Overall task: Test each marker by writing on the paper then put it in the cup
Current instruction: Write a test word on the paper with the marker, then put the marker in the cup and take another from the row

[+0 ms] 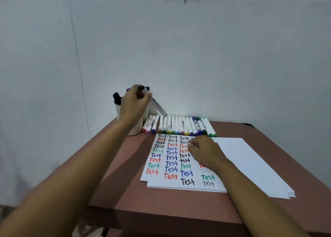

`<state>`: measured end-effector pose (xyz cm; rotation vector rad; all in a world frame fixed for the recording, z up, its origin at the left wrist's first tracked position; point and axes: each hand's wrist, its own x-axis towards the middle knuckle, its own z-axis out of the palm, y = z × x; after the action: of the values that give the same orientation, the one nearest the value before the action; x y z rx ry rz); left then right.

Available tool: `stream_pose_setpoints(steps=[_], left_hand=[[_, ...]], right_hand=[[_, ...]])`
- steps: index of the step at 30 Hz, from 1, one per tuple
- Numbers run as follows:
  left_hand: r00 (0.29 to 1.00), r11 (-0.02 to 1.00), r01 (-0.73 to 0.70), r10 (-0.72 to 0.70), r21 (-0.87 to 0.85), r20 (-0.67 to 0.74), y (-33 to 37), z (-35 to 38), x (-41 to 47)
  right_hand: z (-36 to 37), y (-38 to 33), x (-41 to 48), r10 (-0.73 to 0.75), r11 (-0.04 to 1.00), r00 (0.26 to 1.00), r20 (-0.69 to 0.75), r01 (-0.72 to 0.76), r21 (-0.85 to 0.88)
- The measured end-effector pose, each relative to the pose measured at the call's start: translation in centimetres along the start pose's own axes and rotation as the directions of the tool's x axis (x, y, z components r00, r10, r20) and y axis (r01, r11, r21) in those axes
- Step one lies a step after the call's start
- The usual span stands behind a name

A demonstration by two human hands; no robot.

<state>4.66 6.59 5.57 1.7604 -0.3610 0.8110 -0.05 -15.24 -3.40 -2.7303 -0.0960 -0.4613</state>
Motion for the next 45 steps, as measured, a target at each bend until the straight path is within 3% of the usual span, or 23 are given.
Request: stream_pose_setpoints(steps=[4, 9, 15, 24, 27, 30, 34, 37, 40, 42, 45], left_hand=[[0.994, 0.987, -0.086, 0.093, 0.138, -0.051, 2.0, -2.9, 3.5], [0.989, 0.956, -0.075, 0.107, 0.284, -0.098, 3.0, -5.3, 7.4], [0.997, 0.911, -0.06, 0.031, 0.408, 0.077, 1.2, -5.8, 8.0], [0.977, 0.807, -0.116, -0.011, 0.578, 0.212, -2.5, -5.0, 6.9], [0.989, 0.845, -0.12, 0.054, 0.521, 0.14, -1.9, -4.7, 6.8], [0.971, 0.856, -0.232, 0.229, 0.463, 0.064, -0.4, -3.2, 5.6], [0.896, 0.817, -0.443, 0.419, 0.369, 0.147, 0.4, 0.2, 1.7], [0.88, 0.802, -0.424, 0.255, 0.421, 0.4, -1.2, 3.1, -1.4], [0.762, 0.789, -0.359, -0.06, 0.498, 0.645, -3.4, 5.1, -3.6], [0.666, 0.803, -0.339, -0.163, 0.491, 0.728, -4.6, 5.6, -4.6], [0.627, 0.806, -0.331, -0.2, 0.49, 0.753, -5.5, 5.6, -4.9]], right_hand=[[-0.5, -0.5, -0.4, -0.006, 1.0, 1.0, -0.019, 0.006, -0.021], [-0.5, -0.6, -0.5, -0.027, 0.999, 0.999, -0.032, 0.026, -0.041], [-0.6, -0.7, -0.3, -0.028, 0.999, 0.999, -0.046, 0.026, -0.039], [-0.3, -0.6, -0.1, -0.027, 0.998, 0.999, -0.038, 0.025, -0.05], [-0.3, -0.5, 0.0, -0.027, 0.998, 0.999, -0.032, 0.025, -0.054], [-0.3, -0.6, -0.1, -0.017, 0.998, 1.0, -0.017, 0.016, -0.061], [-0.4, -0.6, -0.1, -0.013, 0.999, 1.0, -0.008, 0.013, -0.047], [-0.3, -0.5, -0.1, 0.001, 1.0, 1.0, -0.021, -0.001, 0.006], [-0.4, -0.3, 0.1, 0.08, 0.987, 0.996, -0.045, -0.073, 0.143], [-0.6, -0.2, 0.1, 0.13, 0.969, 0.988, -0.078, -0.11, 0.221], [-1.6, -0.4, 0.5, 0.206, 0.931, 0.963, -0.172, -0.139, 0.337]])
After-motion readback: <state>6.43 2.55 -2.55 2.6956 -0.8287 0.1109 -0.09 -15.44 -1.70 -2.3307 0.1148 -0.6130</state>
